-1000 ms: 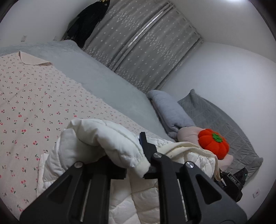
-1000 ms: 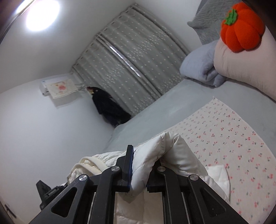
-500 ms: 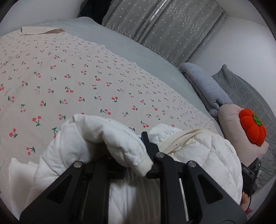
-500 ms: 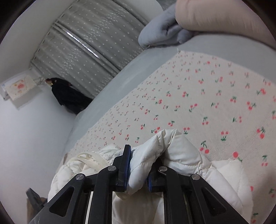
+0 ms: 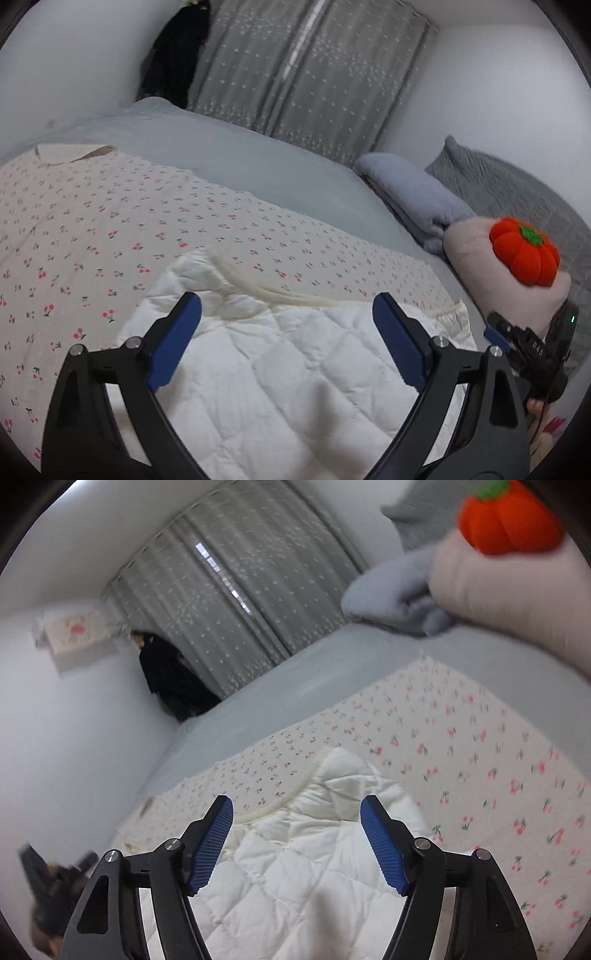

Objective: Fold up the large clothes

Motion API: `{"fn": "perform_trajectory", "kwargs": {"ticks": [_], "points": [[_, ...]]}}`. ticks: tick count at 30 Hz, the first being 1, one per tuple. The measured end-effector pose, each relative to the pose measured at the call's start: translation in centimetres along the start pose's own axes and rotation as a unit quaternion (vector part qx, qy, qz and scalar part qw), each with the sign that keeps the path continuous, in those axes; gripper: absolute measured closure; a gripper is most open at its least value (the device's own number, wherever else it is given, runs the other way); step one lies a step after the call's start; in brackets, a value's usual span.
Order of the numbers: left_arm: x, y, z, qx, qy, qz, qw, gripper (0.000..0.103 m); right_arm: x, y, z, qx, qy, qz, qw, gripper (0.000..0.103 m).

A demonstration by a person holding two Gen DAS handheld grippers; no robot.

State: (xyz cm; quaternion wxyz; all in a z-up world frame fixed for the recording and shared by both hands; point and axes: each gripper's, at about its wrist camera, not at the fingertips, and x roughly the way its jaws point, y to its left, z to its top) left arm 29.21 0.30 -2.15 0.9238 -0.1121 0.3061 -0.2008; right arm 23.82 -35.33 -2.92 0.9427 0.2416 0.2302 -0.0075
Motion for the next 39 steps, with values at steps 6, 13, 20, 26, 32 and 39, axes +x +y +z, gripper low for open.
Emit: {"fn": "perform_trajectory", "kwargs": {"ticks": [6, 13, 20, 26, 32, 39], "points": [[7.4, -6.3, -1.3, 0.147, 0.065, 0.079, 0.9838, 0.009, 5.4, 9.4, -2.4, -0.183, 0.059, -0.038, 0.981, 0.03], [12.7, -2.5, -2.8, 0.1, 0.124, 0.083, 0.9837, 0.003, 12.3, 6.0, -4.3, -0.142, 0.16, -0.058, 0.975, 0.025], [13.7, -2.1, -3.7, 0.085, 0.134, 0.079, 0.9843, 0.001, 13.2, 6.6, -6.2, -0.153, 0.16, -0.087, 0.971, 0.024], [8.9, -2.1, -1.6, 0.101, 0.095, 0.07, 0.9879, 0.003, 9.7, 5.3, -3.8, -0.14, 0.129, -0.063, 0.98, 0.024], [7.7, 2.6, 0.4, 0.118, 0.073, 0.141, 0.9803, 0.003, 7.7, 0.3, -0.3, -0.108, 0.103, -0.133, 0.98, 0.026], [12.4, 11.5, -1.6, -0.051, 0.134, 0.108, 0.9837, 0.004, 11.3, -8.5, -2.1, 0.051, 0.144, -0.103, 0.983, 0.039]]}}
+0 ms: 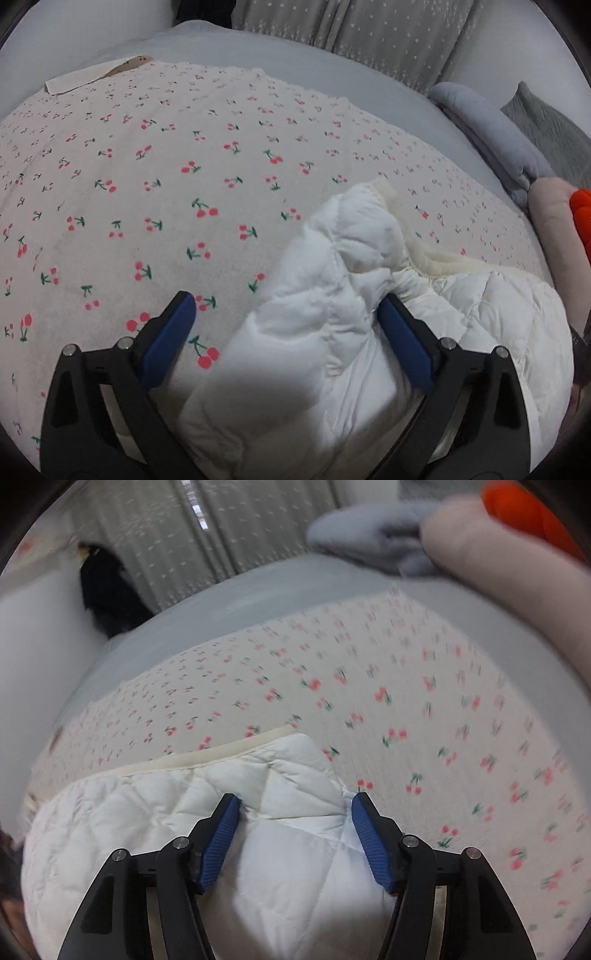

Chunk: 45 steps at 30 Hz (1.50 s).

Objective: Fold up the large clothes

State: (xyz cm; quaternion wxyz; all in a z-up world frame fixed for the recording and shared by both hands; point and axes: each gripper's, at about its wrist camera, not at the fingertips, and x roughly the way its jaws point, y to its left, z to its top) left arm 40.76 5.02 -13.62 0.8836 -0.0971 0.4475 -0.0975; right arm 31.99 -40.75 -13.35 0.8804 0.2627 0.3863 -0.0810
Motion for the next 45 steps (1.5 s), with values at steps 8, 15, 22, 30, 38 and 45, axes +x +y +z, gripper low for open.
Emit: {"fn": "perform_trajectory", "kwargs": {"ticks": [8, 15, 22, 30, 38, 45], "points": [[-1.8, -1.2, 0.3, 0.009, 0.003, 0.036, 0.9993, 0.004, -2.1, 1.8, -0.2, -0.045, -0.013, -0.057, 0.997, 0.037], [-10.6, -2.2, -1.8, 0.045, -0.05, 0.056, 0.9962, 0.004, -9.0, 5.7, -2.7, -0.139, -0.041, -0.06, 0.988, 0.027], [-16.5, -0.3, -6.7, -0.008, -0.016, 0.016, 0.9997, 0.004, -14.2, 8.0, -6.3, -0.182, -0.047, -0.042, 0.981, 0.024], [-20.1, 2.9, -13.3, -0.098, -0.012, -0.021, 0.9949, 0.004, -17.9, 9.7, -11.7, -0.213, -0.047, -0.033, 0.975, 0.019], [-17.9, 5.9, -17.7, -0.195, 0.051, -0.081, 0.9761, 0.003, -18.5, 10.7, -16.2, -0.206, -0.036, -0.017, 0.978, 0.018], [-15.0, 6.2, -18.7, -0.266, 0.049, -0.17, 0.9477, 0.003, -19.1, 5.9, -17.2, -0.14, -0.037, -0.039, 0.989, 0.018]]}}
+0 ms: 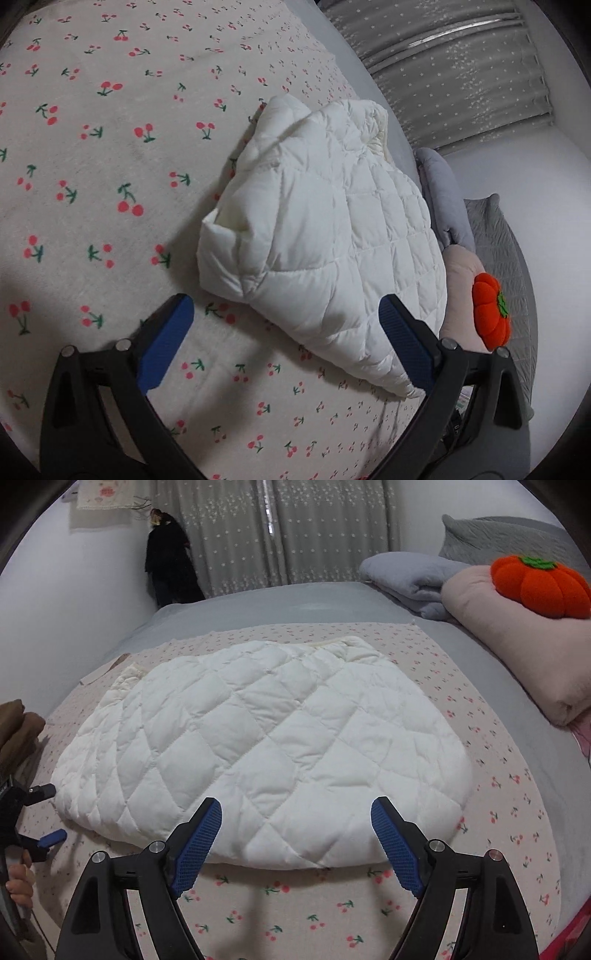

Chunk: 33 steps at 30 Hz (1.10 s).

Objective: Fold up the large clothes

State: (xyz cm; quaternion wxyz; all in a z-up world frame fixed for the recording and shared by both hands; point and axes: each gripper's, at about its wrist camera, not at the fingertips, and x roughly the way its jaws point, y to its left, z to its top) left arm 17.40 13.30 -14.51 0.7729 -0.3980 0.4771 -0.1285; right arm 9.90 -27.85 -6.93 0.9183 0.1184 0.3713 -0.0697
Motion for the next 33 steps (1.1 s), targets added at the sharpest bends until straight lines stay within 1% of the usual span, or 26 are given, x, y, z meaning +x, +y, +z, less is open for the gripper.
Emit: {"fn": "perform_trajectory", "kwargs": {"ticks": [2, 4, 5, 6, 7, 8, 9, 10, 11, 12, 13, 14, 15, 16, 18, 21, 23, 24, 26, 27, 29, 30, 32, 33], "points": [[0.9, -0.2, 0.2, -0.014, -0.004, -0.023, 0.9996, 0.003, -0.3, -2.7, -0.1, 0.042, -0.008, -0.027, 0.999, 0.018], [1.8, -0.3, 0.4, -0.031, -0.011, -0.043, 0.9985, 0.003, -0.6, -5.6, -0.1, 0.088, -0.023, -0.052, 0.995, 0.018], [2.1, -0.4, 0.5, -0.04, -0.021, -0.051, 0.9977, 0.003, -0.5, -6.9, -0.2, 0.111, -0.026, -0.056, 0.992, 0.018], [2.5, -0.4, 0.8, -0.051, -0.031, -0.057, 0.9965, 0.004, -0.2, -8.2, -0.3, 0.138, -0.024, -0.049, 0.989, 0.018], [2.8, -0.4, 0.8, -0.062, -0.036, -0.061, 0.9955, 0.007, 0.3, -9.2, -0.3, 0.159, -0.021, -0.034, 0.987, 0.018], [3.1, -0.5, 0.9, -0.072, -0.041, -0.064, 0.9945, 0.008, 1.1, -10.4, -0.5, 0.187, -0.014, -0.001, 0.982, 0.018], [3.4, -0.6, 1.0, -0.081, -0.045, -0.067, 0.9935, 0.015, 2.0, -11.3, -0.7, 0.211, -0.007, 0.03, 0.977, 0.028], [3.8, -0.5, 1.1, -0.092, -0.048, -0.069, 0.9923, 0.032, 3.1, -12.2, -1.0, 0.238, 0.007, 0.063, 0.969, 0.059], [4.3, -0.4, 1.3, -0.103, -0.045, -0.069, 0.9913, 0.043, 3.8, -12.6, -1.2, 0.253, 0.022, 0.077, 0.964, 0.066], [4.8, 0.0, 1.4, -0.113, -0.039, -0.069, 0.9904, 0.061, 3.9, -12.7, -1.5, 0.263, 0.019, 0.079, 0.961, 0.069], [5.0, 0.2, 1.5, -0.117, -0.039, -0.065, 0.9903, 0.068, 3.5, -12.6, -1.4, 0.262, 0.012, 0.083, 0.961, 0.076], [4.9, 0.1, 1.5, -0.114, -0.043, -0.057, 0.9909, 0.07, 3.0, -12.3, -1.4, 0.254, 0.007, 0.086, 0.963, 0.078], [4.4, -0.2, 1.6, -0.106, -0.05, -0.049, 0.9918, 0.075, 2.5, -11.8, -1.3, 0.247, 0.008, 0.086, 0.965, 0.082], [3.6, -0.8, 1.5, -0.094, -0.062, -0.04, 0.9928, 0.078, 2.0, -11.5, -1.4, 0.246, 0.012, 0.086, 0.965, 0.084], [1.9, -1.8, 1.1, -0.074, -0.082, -0.03, 0.9935, 0.079, 0.7, -11.0, -1.5, 0.246, 0.023, 0.089, 0.965, 0.084], [-0.8, -1.6, 0.3, -0.066, -0.1, -0.038, 0.9921, 0.08, -1.4, -10.1, -2.0, 0.222, 0.031, 0.09, 0.97, 0.084], [-2.0, -0.9, -0.1, -0.062, -0.107, -0.035, 0.9917, 0.08, -2.1, -9.7, -2.7, 0.203, 0.04, 0.094, 0.974, 0.079], [-2.3, -0.4, -0.4, -0.058, -0.11, -0.028, 0.9918, 0.08, -2.2, -9.5, -3.1, 0.196, 0.048, 0.09, 0.975, 0.076], [-2.2, 0.5, -0.5, -0.055, -0.11, -0.011, 0.9923, 0.08, -2.6, -9.9, -4.0, 0.197, 0.053, 0.068, 0.977, 0.068], [-2.0, 0.8, -0.4, -0.061, -0.108, -0.01, 0.9922, 0.08, -3.0, -10.1, -4.3, 0.199, 0.048, 0.047, 0.978, 0.065], [-1.6, 1.4, -0.6, -0.076, -0.104, -0.019, 0.9915, 0.08, -3.9, -10.2, -4.3, 0.197, 0.034, 0.018, 0.98, 0.064], [-1.6, 1.4, -0.5, -0.074, -0.106, -0.02, 0.9914, 0.08, -4.2, -10.2, -3.9, 0.194, 0.028, 0.015, 0.98, 0.064], [-1.7, 0.8, -0.6, -0.062, -0.113, -0.02, 0.9915, 0.08, -5.5, -9.1, -3.0, 0.177, 0.008, 0.014, 0.984, 0.062], [-1.7, 0.4, -0.7, -0.052, -0.116, -0.022, 0.9916, 0.08, -6.0, -8.2, -2.3, 0.165, -0.005, 0.016, 0.986, 0.057]]}}
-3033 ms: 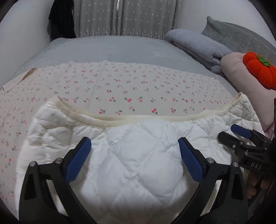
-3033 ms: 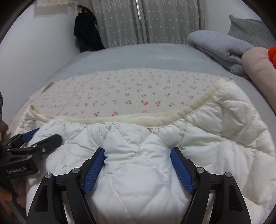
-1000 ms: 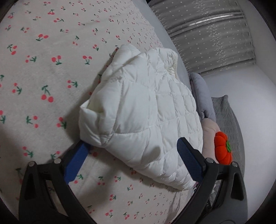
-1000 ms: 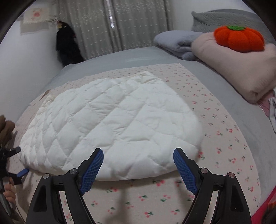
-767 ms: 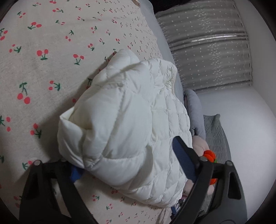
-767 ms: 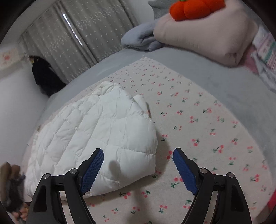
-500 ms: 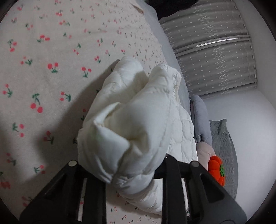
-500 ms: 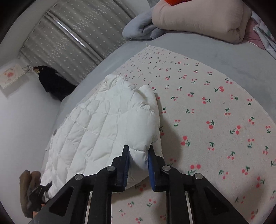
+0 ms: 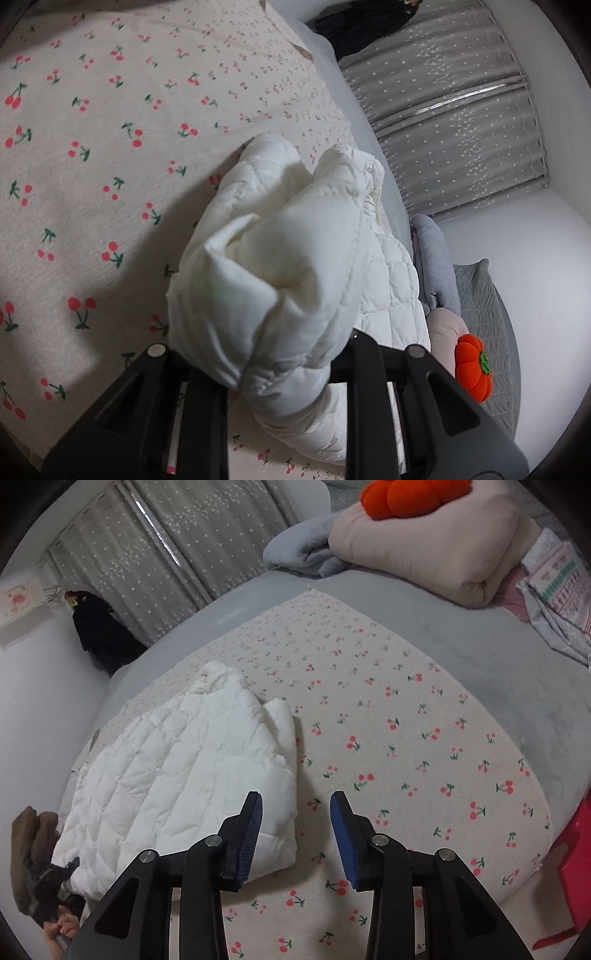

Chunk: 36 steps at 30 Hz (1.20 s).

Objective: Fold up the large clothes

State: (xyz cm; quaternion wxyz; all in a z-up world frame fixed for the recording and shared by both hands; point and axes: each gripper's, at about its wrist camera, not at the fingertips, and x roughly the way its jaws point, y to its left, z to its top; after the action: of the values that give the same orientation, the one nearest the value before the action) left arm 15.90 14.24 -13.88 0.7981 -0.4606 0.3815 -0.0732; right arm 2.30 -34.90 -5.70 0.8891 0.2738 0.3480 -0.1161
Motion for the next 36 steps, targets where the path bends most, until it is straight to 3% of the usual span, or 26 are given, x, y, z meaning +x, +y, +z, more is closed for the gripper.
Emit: {"fn": "perform_trajectory", "kwargs": {"ticks": [2, 6, 11, 13, 15, 18, 23, 26, 29, 32, 36], "points": [[-0.2, -0.6, -0.2, 0.01, -0.012, -0.002, 0.9999, 0.08, -0.7, 2.9, 0.3, -0.029, -0.023, 0.017, 0.999, 0.051], [-0.6, -1.4, -0.3, 0.033, -0.03, -0.001, 0.999, 0.08, 0.5, 10.0, 0.1, -0.1, -0.038, 0.071, 0.992, 0.05], [-0.7, -1.9, -0.3, 0.049, -0.036, -0.008, 0.9981, 0.08, 4.2, 17.1, -1.4, -0.164, -0.027, 0.16, 0.973, 0.066], [-0.7, -1.7, -0.1, 0.05, -0.037, -0.013, 0.998, 0.08, 6.0, 18.9, -2.1, -0.184, -0.009, 0.173, 0.968, 0.072], [-1.3, -1.0, -0.2, 0.052, -0.039, -0.02, 0.9977, 0.08, 8.3, 20.1, -2.6, -0.199, 0.016, 0.161, 0.967, 0.078], [-2.0, -1.3, -0.2, 0.067, -0.045, -0.034, 0.9962, 0.081, 10.9, 20.4, -3.5, -0.201, 0.05, 0.151, 0.967, 0.078], [-3.0, -4.6, -0.5, 0.115, -0.052, -0.073, 0.9893, 0.081, 14.9, 18.6, -4.7, -0.173, 0.118, 0.188, 0.96, 0.079], [-3.8, -7.7, -1.4, 0.166, -0.051, -0.106, 0.979, 0.081, 16.1, 17.3, -4.6, -0.143, 0.135, 0.218, 0.956, 0.079], [-4.0, -11.0, -2.6, 0.218, -0.025, -0.162, 0.9623, 0.081, 16.7, 16.3, -4.5, -0.123, 0.145, 0.236, 0.953, 0.08], [-2.9, -14.9, -4.6, 0.282, 0.005, -0.193, 0.9398, 0.08, 17.3, 15.3, -4.3, -0.105, 0.152, 0.254, 0.949, 0.081], [0.5, -18.7, -7.5, 0.346, 0.091, -0.232, 0.9047, 0.08, 18.2, 13.6, -4.1, -0.069, 0.168, 0.287, 0.94, 0.083]]}}
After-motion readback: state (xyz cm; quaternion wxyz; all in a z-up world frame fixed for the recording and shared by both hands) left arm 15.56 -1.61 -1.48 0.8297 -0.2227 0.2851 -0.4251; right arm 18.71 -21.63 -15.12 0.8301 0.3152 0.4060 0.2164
